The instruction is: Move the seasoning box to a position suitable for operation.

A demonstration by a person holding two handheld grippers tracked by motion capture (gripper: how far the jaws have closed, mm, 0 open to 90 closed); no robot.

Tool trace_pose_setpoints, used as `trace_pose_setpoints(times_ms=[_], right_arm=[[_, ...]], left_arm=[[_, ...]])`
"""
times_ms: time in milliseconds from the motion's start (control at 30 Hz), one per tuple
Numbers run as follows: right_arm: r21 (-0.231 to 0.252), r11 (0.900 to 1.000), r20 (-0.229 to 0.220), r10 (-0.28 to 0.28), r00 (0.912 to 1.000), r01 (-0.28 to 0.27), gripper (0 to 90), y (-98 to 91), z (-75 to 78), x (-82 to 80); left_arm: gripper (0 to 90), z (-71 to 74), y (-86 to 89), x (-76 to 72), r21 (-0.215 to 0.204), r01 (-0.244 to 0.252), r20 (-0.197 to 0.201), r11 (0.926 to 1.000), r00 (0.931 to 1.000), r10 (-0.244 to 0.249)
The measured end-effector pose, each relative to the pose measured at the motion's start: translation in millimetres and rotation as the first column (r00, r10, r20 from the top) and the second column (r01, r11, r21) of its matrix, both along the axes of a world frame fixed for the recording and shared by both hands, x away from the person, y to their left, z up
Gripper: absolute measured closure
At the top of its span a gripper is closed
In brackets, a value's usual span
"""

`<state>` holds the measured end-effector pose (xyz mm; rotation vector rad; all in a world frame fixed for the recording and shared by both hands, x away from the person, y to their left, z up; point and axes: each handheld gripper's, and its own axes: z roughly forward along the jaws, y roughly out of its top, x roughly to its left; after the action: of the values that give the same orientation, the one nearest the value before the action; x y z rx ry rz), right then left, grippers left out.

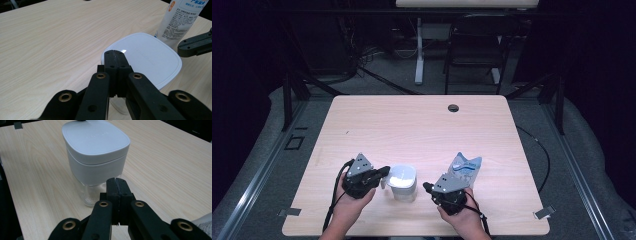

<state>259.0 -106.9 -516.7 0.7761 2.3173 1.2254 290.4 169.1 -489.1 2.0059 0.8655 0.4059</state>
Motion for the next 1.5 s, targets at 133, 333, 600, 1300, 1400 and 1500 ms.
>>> trace_pose_setpoints(times_ms=[133, 333, 600, 1300, 1400, 1500], right_arm=[[-0.001, 1.0000, -0.007, 0.002, 1.0000, -0.002, 90.0, 2.0, -1.0, 1.7], [0.015, 0.9999, -0.017, 0.007, 0.9998, -0.007, 90.0, 4.3, -1.9, 4.0], [0.006, 0.9996, -0.015, 0.029, 0.9995, -0.028, 90.0, 13.0, -1.8, 6.0], [0.006, 0.9995, -0.019, 0.031, 0.9993, -0.031, 90.0, 19.8, -2.3, 7.5], [0.006, 0.9995, -0.019, 0.031, 0.9993, -0.031, 90.0, 19.9, -2.3, 7.4], [0.005, 0.9995, -0.019, 0.032, 0.9993, -0.032, 90.0, 19.9, -2.3, 7.3]], left_arm=[[90.0, 0.1, -0.1, -0.2, 0.003, -0.001, 0.001, 1.0000, 1.0000, 0.001], [90.0, 0.2, -0.4, -0.5, 0.005, -0.003, 0.002, 1.0000, 1.0000, 0.003], [90.0, -0.1, 0.1, -0.3, 0.001, -0.002, 0.001, 1.0000, 1.0000, 0.002], [90.0, -0.6, 0.4, -0.4, -0.004, -0.003, 0.002, 1.0000, 1.0000, 0.003], [90.0, -0.6, 0.5, -0.3, -0.004, -0.002, 0.001, 1.0000, 1.0000, 0.002], [90.0, -0.5, 0.4, -0.3, -0.004, -0.002, 0.001, 1.0000, 1.0000, 0.002]])
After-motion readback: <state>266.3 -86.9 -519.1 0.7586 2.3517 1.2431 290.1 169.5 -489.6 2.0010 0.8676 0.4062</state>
